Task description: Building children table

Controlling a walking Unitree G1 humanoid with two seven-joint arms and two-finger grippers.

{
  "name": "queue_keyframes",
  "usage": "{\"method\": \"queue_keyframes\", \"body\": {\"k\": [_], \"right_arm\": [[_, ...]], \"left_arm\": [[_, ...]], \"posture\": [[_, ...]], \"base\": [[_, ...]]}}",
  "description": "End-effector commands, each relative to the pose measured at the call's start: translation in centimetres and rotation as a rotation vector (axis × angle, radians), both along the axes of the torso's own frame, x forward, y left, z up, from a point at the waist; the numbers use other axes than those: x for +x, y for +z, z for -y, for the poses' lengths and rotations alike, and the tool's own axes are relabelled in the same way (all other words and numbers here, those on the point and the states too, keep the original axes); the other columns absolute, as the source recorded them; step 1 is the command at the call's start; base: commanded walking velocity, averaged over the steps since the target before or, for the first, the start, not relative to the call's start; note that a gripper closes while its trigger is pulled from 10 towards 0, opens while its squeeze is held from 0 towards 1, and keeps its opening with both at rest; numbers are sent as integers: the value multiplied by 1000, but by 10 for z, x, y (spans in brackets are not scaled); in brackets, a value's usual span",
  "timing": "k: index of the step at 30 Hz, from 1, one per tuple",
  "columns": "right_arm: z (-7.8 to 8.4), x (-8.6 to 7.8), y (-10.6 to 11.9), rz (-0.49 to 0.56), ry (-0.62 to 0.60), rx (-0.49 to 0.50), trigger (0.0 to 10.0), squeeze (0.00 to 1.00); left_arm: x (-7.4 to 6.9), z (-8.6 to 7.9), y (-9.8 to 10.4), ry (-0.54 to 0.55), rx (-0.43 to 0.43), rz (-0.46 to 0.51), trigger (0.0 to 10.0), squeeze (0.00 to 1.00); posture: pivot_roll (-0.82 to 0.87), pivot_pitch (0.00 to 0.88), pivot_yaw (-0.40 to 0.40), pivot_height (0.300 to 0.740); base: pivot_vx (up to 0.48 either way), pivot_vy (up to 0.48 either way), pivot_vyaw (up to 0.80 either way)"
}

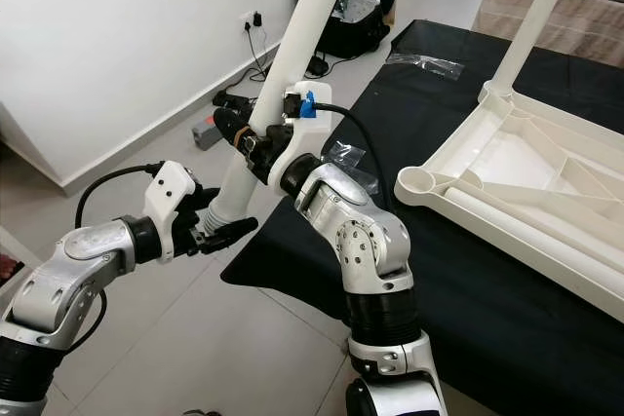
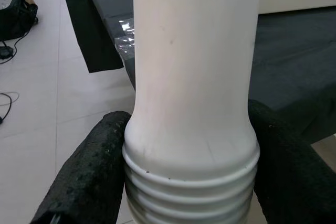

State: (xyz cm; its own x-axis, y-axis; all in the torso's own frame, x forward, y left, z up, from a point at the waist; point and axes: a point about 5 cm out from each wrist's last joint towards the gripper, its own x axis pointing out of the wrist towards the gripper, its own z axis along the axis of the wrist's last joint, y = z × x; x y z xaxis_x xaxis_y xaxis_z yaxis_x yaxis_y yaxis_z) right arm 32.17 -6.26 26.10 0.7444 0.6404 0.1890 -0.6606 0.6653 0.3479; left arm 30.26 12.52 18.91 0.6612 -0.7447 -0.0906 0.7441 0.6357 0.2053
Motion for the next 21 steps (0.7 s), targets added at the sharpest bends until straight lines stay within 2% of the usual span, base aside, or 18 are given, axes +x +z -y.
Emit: {"method": "queue_keyframes", "body": {"k": [1, 8, 9, 10, 11, 12, 13, 16, 21], "right_arm": [[-2, -3, 2, 12, 11, -4, 10000, 0], [-2, -2, 2, 13, -6, -8, 10000, 0], [-2, -1, 1, 11, -16, -9, 10000, 0], [0, 0, 0, 2, -26, -3, 10000, 0], [2, 2, -2, -2, -37, 1, 10000, 482], [2, 2, -2, -2, -37, 1, 10000, 482], [2, 2, -4, -13, -26, 13, 10000, 1000], [5, 2, -9, -22, -11, 17, 10000, 1000], [7, 3, -12, -31, -11, 15, 10000, 1000]], "left_arm": [[1, 1, -4, 0, 21, -4, 0, 0], [-1, 5, -7, -13, 36, 2, 0, 0], [-1, 6, -8, -3, 47, 2, 5725, 0], [0, 6, -9, 9, 66, 14, 10000, 0], [0, 5, -9, 28, 73, 33, 10000, 0], [0, 5, -9, 28, 73, 33, 10000, 0], [1, 2, -6, 62, 72, 69, 10000, 0], [-1, -6, 3, 117, 33, 114, 10000, 0], [-4, -10, 6, 125, 25, 122, 10000, 0]], "posture": [[82, 148, -11, 740], [80, 148, -10, 740], [78, 145, -9, 740], [78, 138, -7, 740], [79, 134, -8, 740], [79, 134, -8, 740], [74, 131, -5, 740], [71, 126, -4, 740], [74, 127, -8, 740]], "base": [[0, 0, 0], [0, 0, 0], [0, 0, 0], [0, 0, 0], [0, 0, 0], [0, 0, 0], [0, 0, 0], [0, 0, 0], [0, 0, 0]]}}
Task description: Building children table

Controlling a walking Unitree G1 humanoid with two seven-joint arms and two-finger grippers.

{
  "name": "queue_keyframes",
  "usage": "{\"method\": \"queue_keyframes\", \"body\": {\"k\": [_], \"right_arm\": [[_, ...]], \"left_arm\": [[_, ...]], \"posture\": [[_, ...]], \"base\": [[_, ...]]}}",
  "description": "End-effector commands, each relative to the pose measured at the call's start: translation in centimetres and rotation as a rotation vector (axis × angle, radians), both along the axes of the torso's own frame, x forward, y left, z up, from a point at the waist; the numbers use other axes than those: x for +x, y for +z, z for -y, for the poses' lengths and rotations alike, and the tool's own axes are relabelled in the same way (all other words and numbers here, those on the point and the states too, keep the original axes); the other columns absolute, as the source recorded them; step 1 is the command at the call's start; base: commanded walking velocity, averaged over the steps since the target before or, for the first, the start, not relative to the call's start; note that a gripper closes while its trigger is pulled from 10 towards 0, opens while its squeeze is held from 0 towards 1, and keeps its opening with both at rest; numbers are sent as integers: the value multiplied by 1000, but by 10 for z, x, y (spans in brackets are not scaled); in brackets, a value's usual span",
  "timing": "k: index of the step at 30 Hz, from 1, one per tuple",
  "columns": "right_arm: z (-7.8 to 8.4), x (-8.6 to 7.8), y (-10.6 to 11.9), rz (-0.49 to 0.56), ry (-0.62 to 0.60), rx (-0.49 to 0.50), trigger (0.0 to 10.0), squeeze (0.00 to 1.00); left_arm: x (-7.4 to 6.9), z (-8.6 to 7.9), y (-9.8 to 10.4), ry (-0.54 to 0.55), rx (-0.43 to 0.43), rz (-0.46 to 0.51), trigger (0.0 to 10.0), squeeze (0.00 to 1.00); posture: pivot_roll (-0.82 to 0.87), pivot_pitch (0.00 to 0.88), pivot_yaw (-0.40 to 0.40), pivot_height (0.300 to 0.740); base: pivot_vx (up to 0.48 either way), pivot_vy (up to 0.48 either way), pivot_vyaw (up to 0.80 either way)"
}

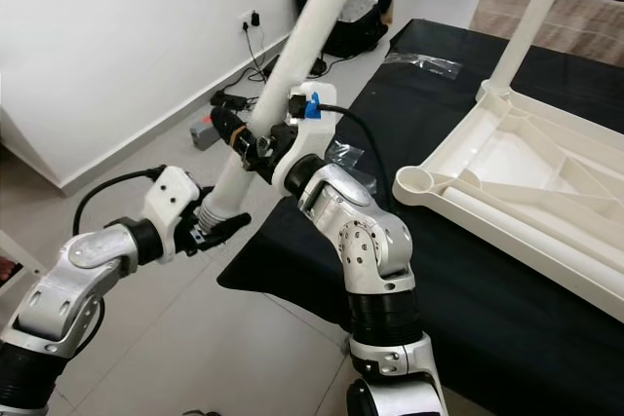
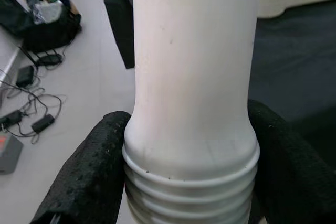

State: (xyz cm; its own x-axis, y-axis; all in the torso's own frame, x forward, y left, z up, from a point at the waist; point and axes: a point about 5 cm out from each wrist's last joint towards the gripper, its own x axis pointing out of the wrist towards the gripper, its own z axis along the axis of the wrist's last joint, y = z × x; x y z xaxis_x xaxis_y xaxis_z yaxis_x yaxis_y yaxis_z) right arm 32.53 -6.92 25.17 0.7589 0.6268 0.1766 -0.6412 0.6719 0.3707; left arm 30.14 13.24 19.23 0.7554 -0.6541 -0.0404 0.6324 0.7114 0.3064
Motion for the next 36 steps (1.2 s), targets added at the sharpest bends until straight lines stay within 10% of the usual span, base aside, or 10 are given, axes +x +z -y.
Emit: {"method": "queue_keyframes", "body": {"k": [1, 2, 3, 23, 36], "right_arm": [[3, 1, -6, -27, 13, 19, 10000, 1000], [3, 1, -6, -27, 13, 19, 10000, 1000], [7, 5, -9, -44, 17, 43, 10000, 0], [20, -2, 6, 2, 495, 211, 10000, 0], [23, -17, -12, 4, 682, 74, 10000, 0]], "left_arm": [[-7, -6, 4, -5, -8, 14, 10000, 0], [-7, -6, 4, -5, -8, 14, 10000, 0], [-12, -9, 3, -7, -10, 3, 10000, 0], [-60, -2, -12, -212, -209, -290, 10000, 0], [-73, -2, -8, -246, -258, -360, 10000, 0]], "posture": [[76, 128, -9, 740], [76, 128, -9, 740], [82, 134, -11, 740], [83, 140, -17, 740], [88, 143, -15, 740]], "base": [[0, 0, 0], [0, 0, 0], [0, 0, 0], [0, 0, 0], [0, 0, 0]]}}
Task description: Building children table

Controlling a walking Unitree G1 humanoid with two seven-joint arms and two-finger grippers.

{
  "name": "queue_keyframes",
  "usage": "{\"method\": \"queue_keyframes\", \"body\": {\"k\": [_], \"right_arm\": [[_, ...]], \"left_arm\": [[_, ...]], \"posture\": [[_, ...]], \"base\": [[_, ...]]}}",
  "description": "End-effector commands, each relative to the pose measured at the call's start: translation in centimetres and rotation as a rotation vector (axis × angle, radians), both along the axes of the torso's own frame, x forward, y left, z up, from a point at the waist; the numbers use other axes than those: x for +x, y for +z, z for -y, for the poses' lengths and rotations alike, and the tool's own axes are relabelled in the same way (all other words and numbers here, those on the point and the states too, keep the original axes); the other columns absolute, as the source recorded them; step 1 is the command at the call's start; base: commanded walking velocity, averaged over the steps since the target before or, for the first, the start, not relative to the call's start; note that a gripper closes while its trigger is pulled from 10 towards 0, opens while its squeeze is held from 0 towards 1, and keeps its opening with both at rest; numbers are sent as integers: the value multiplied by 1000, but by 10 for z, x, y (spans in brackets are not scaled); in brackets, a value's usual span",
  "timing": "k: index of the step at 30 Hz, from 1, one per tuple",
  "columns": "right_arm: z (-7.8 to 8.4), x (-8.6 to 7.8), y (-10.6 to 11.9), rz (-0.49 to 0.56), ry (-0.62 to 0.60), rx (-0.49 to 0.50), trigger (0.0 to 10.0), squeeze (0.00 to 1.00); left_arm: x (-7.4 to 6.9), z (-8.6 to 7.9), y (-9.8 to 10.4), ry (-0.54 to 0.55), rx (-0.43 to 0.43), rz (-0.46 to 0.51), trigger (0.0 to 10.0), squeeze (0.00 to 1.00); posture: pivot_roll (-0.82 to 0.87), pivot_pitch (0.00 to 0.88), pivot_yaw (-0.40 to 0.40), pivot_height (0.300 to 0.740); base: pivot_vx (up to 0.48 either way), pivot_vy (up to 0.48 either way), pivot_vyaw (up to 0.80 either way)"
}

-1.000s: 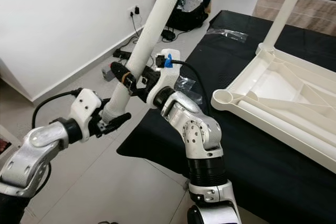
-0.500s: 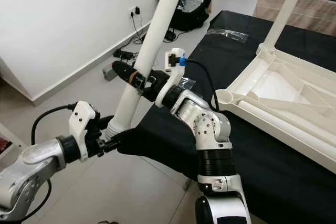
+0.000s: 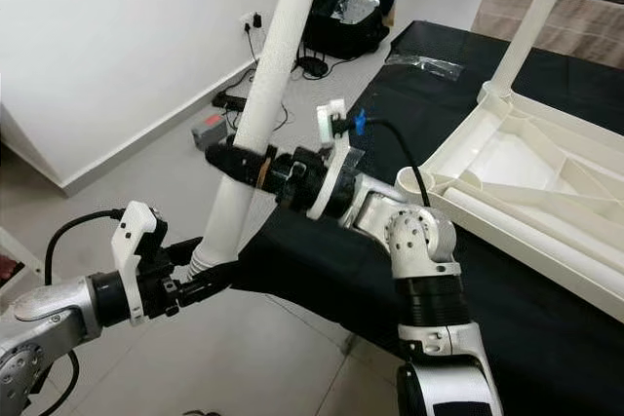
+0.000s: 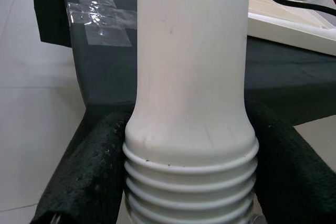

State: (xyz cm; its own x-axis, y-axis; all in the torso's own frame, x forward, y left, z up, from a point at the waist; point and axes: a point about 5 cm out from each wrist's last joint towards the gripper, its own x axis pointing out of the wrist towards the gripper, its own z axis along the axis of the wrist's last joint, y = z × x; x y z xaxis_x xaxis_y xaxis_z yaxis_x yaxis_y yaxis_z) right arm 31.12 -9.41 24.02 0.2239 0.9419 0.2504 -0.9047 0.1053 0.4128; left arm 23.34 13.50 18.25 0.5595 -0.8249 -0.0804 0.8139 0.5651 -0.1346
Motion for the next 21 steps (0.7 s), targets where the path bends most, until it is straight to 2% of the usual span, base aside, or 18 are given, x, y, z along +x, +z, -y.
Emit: {"method": "queue_keyframes", "body": {"k": [1, 8, 12, 21], "right_arm": [[-2, -3, -1, 16, 24, -15, 10000, 0], [-1, -1, -4, 27, 33, -40, 10000, 0], [-1, -1, -4, 28, 37, -38, 10000, 0], [-7, -5, -4, 25, 70, -38, 10000, 0]], "left_arm": [[-5, 1, 2, -17, 6, 4, 10000, 0], [-9, 4, 3, -35, -21, -31, 10000, 0], [-12, 3, -2, -68, 13, -49, 10000, 0], [-15, 2, -6, -95, 31, -66, 10000, 0]], "posture": [[88, 143, -15, 740], [87, 144, -12, 740], [81, 147, -10, 740], [87, 147, -19, 740]], "base": [[0, 0, 0], [0, 0, 0], [0, 0, 0], [0, 0, 0]]}}
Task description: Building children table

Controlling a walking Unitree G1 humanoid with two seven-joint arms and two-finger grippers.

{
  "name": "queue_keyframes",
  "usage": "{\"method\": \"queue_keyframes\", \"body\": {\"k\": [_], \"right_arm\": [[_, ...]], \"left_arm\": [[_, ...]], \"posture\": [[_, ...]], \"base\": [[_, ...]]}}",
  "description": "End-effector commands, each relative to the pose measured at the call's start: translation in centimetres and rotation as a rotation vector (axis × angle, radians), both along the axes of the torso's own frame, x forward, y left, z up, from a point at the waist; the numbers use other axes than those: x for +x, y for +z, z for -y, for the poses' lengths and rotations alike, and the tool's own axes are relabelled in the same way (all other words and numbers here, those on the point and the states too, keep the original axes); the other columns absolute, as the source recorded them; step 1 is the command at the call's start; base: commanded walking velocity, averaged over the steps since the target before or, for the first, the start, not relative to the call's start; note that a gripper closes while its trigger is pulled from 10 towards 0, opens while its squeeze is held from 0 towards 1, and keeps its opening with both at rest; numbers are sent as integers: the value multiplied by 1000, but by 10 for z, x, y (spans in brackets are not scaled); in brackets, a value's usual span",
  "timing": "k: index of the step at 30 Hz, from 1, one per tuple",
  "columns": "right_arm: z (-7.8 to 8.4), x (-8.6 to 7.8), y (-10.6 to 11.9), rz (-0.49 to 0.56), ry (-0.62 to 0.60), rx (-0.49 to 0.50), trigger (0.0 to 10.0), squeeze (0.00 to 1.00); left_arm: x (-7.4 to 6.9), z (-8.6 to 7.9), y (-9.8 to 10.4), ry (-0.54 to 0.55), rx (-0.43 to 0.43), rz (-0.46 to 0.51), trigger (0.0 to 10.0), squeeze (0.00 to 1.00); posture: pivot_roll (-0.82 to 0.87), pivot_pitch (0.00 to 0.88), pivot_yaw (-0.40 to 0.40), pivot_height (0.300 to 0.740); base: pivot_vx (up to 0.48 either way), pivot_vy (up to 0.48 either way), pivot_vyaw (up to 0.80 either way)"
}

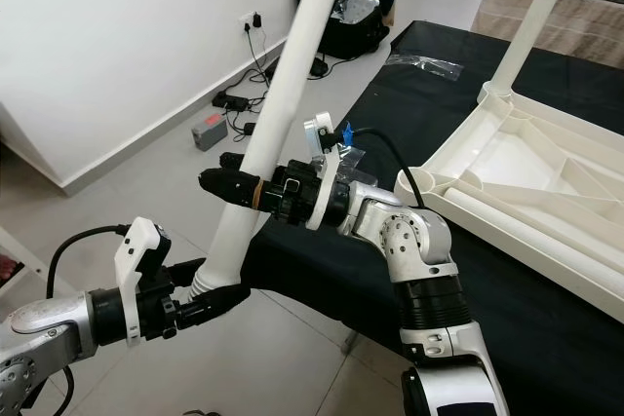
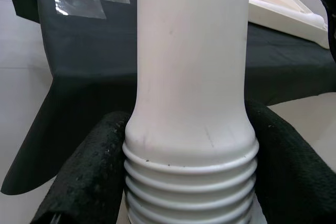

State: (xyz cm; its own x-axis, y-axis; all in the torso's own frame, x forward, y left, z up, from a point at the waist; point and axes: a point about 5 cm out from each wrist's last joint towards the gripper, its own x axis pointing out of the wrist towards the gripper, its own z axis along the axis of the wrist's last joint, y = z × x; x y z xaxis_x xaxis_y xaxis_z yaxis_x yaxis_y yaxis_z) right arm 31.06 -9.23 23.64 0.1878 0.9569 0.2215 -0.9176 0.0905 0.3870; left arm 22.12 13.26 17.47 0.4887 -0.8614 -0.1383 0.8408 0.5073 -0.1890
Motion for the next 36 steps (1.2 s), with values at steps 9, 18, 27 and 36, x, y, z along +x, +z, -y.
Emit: {"method": "queue_keyframes", "body": {"k": [9, 18, 27, 36], "right_arm": [[-12, -12, -5, -20, 101, -9, 10000, 0], [-13, -12, -8, -16, 89, -31, 10000, 0], [-21, -9, -4, -14, 75, -8, 10000, 0], [-23, -11, -3, -16, 84, -1, 8275, 0]], "left_arm": [[1, 0, 5, -42, 20, 26, 10000, 0], [1, 0, 5, -47, 25, 32, 10000, 0], [1, 3, 4, -53, 22, 33, 10000, 0], [2, 3, 3, -58, 26, 32, 10000, 0]], "posture": [[85, 147, -16, 740], [83, 153, -13, 740], [84, 151, -14, 740], [78, 148, -11, 740]], "base": [[0, 0, 0], [0, 0, 0], [0, 0, 0], [0, 0, 0]]}}
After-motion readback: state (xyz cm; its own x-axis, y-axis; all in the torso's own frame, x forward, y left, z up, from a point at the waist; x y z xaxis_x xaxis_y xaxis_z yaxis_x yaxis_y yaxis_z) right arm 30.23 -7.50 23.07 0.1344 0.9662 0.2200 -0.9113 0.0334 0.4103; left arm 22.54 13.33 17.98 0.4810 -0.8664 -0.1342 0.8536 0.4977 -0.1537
